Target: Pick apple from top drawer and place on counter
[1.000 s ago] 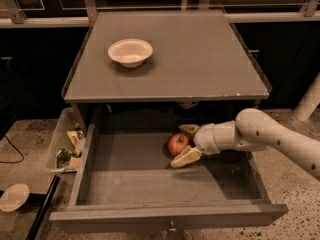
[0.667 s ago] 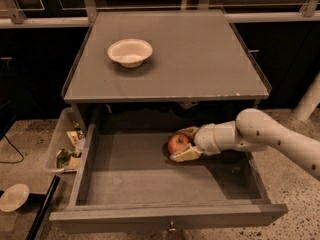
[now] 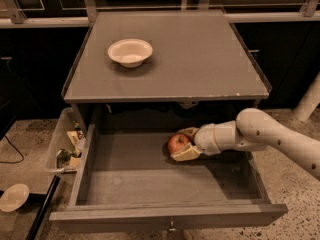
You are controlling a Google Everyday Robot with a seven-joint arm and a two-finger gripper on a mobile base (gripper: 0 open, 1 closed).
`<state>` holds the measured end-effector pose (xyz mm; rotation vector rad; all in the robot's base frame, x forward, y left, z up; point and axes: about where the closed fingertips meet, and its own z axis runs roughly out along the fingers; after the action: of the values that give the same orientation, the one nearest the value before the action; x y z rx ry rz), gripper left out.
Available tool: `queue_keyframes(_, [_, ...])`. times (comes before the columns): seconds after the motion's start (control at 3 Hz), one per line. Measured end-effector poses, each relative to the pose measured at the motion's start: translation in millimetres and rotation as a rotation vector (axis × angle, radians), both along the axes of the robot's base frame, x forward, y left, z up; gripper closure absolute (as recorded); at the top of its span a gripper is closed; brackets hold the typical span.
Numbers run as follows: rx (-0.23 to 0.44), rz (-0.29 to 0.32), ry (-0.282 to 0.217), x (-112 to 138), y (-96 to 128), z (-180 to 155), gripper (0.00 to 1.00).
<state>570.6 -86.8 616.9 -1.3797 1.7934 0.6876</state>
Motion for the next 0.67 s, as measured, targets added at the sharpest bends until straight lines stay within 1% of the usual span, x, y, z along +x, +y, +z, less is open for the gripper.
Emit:
queue_keyframes(0.33, [0.02, -0.003, 0.01, -6, -13, 13, 1.0])
queue_keyframes(0.67, [0.046, -0.002, 0.01, -16, -33, 41, 1.0])
